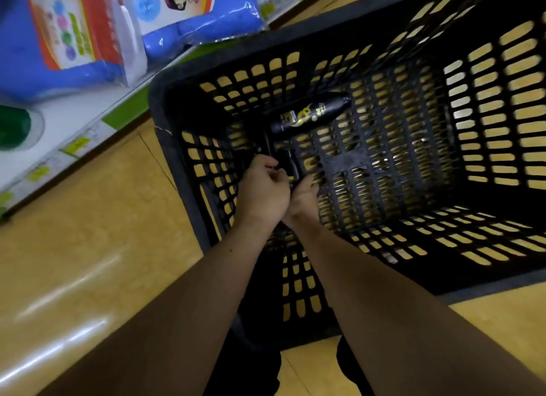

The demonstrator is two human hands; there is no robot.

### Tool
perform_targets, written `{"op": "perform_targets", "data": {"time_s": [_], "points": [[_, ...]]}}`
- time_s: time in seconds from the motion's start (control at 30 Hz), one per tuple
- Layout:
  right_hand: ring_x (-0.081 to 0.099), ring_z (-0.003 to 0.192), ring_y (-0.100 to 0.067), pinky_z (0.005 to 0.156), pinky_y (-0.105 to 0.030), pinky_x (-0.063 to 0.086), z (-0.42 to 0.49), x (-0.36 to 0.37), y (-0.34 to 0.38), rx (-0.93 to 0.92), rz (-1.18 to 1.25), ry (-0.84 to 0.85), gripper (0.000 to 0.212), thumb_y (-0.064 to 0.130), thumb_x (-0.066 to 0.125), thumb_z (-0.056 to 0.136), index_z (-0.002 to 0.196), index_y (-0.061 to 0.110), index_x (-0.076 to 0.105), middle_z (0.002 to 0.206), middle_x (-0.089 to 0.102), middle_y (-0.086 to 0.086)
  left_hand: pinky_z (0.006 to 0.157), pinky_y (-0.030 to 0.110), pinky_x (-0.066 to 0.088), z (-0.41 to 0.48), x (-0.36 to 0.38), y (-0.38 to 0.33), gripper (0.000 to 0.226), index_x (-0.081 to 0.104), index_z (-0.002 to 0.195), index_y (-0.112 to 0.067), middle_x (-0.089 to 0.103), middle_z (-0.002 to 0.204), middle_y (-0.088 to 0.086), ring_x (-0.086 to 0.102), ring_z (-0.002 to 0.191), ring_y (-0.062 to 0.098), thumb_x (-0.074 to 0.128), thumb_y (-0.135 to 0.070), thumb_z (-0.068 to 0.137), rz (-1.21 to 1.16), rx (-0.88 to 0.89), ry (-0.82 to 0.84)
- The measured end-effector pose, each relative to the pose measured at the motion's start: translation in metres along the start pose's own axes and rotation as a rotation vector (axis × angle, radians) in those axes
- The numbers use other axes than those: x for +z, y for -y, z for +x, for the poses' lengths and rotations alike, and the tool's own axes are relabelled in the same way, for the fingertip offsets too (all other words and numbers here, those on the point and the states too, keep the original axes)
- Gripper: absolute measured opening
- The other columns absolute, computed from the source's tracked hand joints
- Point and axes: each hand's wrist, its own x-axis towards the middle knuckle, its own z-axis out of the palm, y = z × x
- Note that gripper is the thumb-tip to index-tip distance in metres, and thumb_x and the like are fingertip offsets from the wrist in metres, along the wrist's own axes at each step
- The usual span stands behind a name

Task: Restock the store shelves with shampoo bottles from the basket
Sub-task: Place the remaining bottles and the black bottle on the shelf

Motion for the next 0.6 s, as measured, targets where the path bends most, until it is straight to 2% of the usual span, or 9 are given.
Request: {"op": "perform_targets", "data": {"time_s": [0.07, 0.13, 0.17, 0.23, 0.3, 0.33, 0.4, 0.47, 0.6], "points": [[0.045, 0.134, -0.038, 0.107, -0.038, 0.042, -0.010, -0.013, 0.000, 0.017, 0.212, -0.043, 0.087, 0.037, 0.068, 0.084, 0.150, 0.003, 0.022, 0.147, 0.041, -0.021, 0.070, 0.021, 0.042, -0.005, -0.005, -0.002, 0.022, 0.055, 0.124, -0.018, 0.061, 0.112, -0.004, 0.057, 0.092, 0.013, 0.051, -0.022, 0.102, -0.029, 0.010, 0.009], [0.059, 0.117, -0.031, 0.097, -0.038, 0.052, -0.022, -0.037, 0.001, 0.041, 0.302, -0.091, 0.076, 0.021, 0.073, 0.085, 0.144, 0.004, 0.029, 0.134, 0.055, -0.016, 0.067, 0.018, 0.042, -0.012, -0.012, -0.005, 0.019, 0.057, 0.120, -0.019, 0.060, 0.110, -0.006, 0.058, 0.092, 0.013, 0.051, -0.022, 0.102, -0.073, 0.032, 0.005], [0.064, 0.103, -0.026, 0.085, -0.036, 0.057, -0.030, -0.050, 0.003, 0.054, 0.345, -0.085, 0.067, 0.014, 0.073, 0.087, 0.139, 0.006, 0.031, 0.123, 0.059, -0.012, 0.067, 0.015, 0.041, -0.016, -0.016, -0.007, 0.018, 0.057, 0.118, -0.020, 0.060, 0.107, -0.008, 0.058, 0.092, 0.011, 0.052, -0.022, 0.101, -0.085, 0.043, 0.004], [0.061, 0.079, -0.015, 0.065, -0.028, 0.056, -0.053, -0.078, 0.010, 0.027, 0.441, -0.056, 0.049, 0.011, 0.071, 0.089, 0.123, 0.013, 0.036, 0.102, 0.058, -0.005, 0.066, 0.009, 0.040, -0.026, -0.024, -0.017, 0.014, 0.057, 0.114, -0.022, 0.058, 0.099, -0.014, 0.057, 0.087, 0.004, 0.052, -0.023, 0.102, -0.109, 0.066, 0.008], [0.063, 0.081, -0.017, 0.071, -0.035, 0.059, -0.081, -0.100, 0.022, -0.040, 0.523, -0.031, 0.043, 0.011, 0.071, 0.088, 0.116, 0.017, 0.039, 0.101, 0.060, -0.007, 0.065, 0.005, 0.042, -0.038, -0.031, -0.031, 0.012, 0.057, 0.112, -0.024, 0.060, 0.099, -0.013, 0.058, 0.084, 0.001, 0.052, -0.024, 0.102, -0.152, 0.083, 0.021], [0.066, 0.086, -0.021, 0.077, -0.042, 0.060, -0.095, -0.109, 0.029, -0.074, 0.567, -0.008, 0.043, 0.011, 0.071, 0.088, 0.116, 0.019, 0.040, 0.103, 0.062, -0.009, 0.071, 0.008, 0.045, -0.044, -0.036, -0.039, 0.012, 0.057, 0.113, -0.025, 0.063, 0.102, -0.010, 0.062, 0.087, 0.004, 0.052, -0.026, 0.102, -0.176, 0.095, 0.028], [0.071, 0.094, -0.028, 0.083, -0.051, 0.060, -0.122, -0.126, 0.044, -0.165, 0.620, 0.039, 0.044, 0.010, 0.071, 0.087, 0.118, 0.020, 0.041, 0.107, 0.066, -0.013, 0.089, 0.025, 0.052, -0.056, -0.044, -0.058, 0.015, 0.059, 0.114, -0.027, 0.066, 0.110, -0.006, 0.065, 0.098, 0.012, 0.053, -0.030, 0.101, -0.220, 0.121, 0.047], [0.072, 0.096, -0.029, 0.082, -0.052, 0.060, -0.149, -0.143, 0.062, -0.242, 0.622, 0.058, 0.047, 0.010, 0.072, 0.085, 0.120, 0.019, 0.042, 0.108, 0.068, -0.014, 0.097, 0.036, 0.052, -0.072, -0.055, -0.083, 0.018, 0.061, 0.116, -0.028, 0.067, 0.113, -0.006, 0.065, 0.105, 0.013, 0.053, -0.034, 0.101, -0.261, 0.147, 0.058], [0.071, 0.093, -0.026, 0.079, -0.050, 0.060, -0.211, -0.172, 0.102, -0.395, 0.512, 0.046, 0.050, 0.009, 0.074, 0.085, 0.122, 0.017, 0.042, 0.106, 0.067, -0.013, 0.098, 0.038, 0.052, -0.111, -0.090, -0.137, 0.024, 0.066, 0.112, -0.034, 0.071, 0.110, -0.009, 0.067, 0.104, 0.009, 0.051, -0.049, 0.099, -0.375, 0.187, 0.113]]}}
